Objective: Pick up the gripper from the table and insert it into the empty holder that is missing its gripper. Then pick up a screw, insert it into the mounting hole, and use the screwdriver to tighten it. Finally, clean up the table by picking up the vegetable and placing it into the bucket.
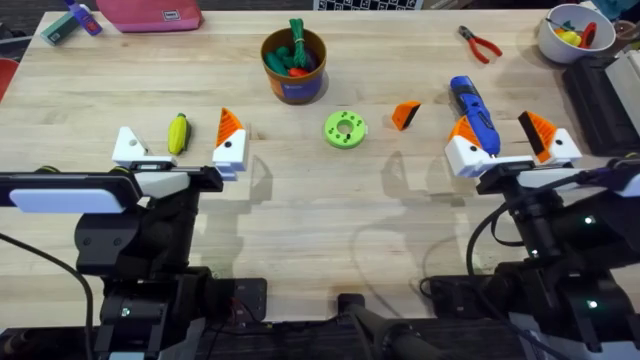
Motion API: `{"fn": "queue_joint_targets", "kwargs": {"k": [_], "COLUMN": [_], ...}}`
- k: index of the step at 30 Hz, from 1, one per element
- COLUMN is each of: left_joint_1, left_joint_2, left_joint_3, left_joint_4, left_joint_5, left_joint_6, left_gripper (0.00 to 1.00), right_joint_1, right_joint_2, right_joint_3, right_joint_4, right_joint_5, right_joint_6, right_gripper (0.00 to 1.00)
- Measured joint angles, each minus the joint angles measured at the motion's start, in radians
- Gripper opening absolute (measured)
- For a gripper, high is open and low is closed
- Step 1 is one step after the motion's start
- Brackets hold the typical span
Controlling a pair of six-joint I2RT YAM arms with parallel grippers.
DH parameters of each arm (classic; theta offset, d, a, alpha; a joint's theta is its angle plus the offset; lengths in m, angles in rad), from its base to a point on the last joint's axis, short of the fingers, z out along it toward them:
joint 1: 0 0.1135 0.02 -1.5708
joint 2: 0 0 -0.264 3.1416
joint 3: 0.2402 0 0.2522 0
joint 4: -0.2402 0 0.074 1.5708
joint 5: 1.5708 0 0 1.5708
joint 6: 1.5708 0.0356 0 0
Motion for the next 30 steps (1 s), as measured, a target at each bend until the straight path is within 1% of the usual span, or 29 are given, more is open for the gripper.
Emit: {"fn": "queue_joint_targets", "kwargs": {"k": [10, 12, 15, 18, 21, 23, 27, 30], "left_joint_1": [0.0, 0.0, 0.0, 0.0, 0.0, 0.0, 0.0, 0.0], "left_joint_2": [0.0, 0.0, 0.0, 0.0, 0.001, 0.015, 0.104, 0.218], "left_joint_3": [0.0, 0.0, 0.001, 0.018, 0.092, 0.174, 0.385, 0.543], "left_joint_4": [0.0, 0.02, 0.08, 0.073, 0.01, -0.035, -0.146, -0.261], "left_joint_5": [0.0, 0.0, 0.0, -0.005, -0.02, -0.033, -0.058, -0.066], "left_joint_6": [0.0, 0.0, 0.0, 0.0, 0.0, 0.0, 0.0, 0.0], "left_gripper": [0.985, 0.985, 0.985, 0.985, 0.986, 0.986, 0.985, 0.985], "right_joint_1": [0.0, 0.0, 0.0, 0.0, 0.0, 0.0, 0.0, 0.0], "right_joint_2": [0.0, 0.0, 0.0, 0.0, 0.001, 0.008, 0.072, 0.172], "right_joint_3": [0.0, 0.0, 0.0, 0.012, 0.061, 0.121, 0.297, 0.458], "right_joint_4": [-0.002, 0.009, 0.069, 0.093, 0.073, 0.052, -0.039, -0.166], "right_joint_5": [0.0, -0.001, -0.001, -0.001, -0.001, -0.001, -0.002, -0.005], "right_joint_6": [0.004, 0.005, 0.015, 0.031, 0.043, 0.046, 0.049, 0.049], "right_gripper": [0.992, 0.992, 0.992, 0.994, 0.992, 0.994, 0.994, 0.994]}}
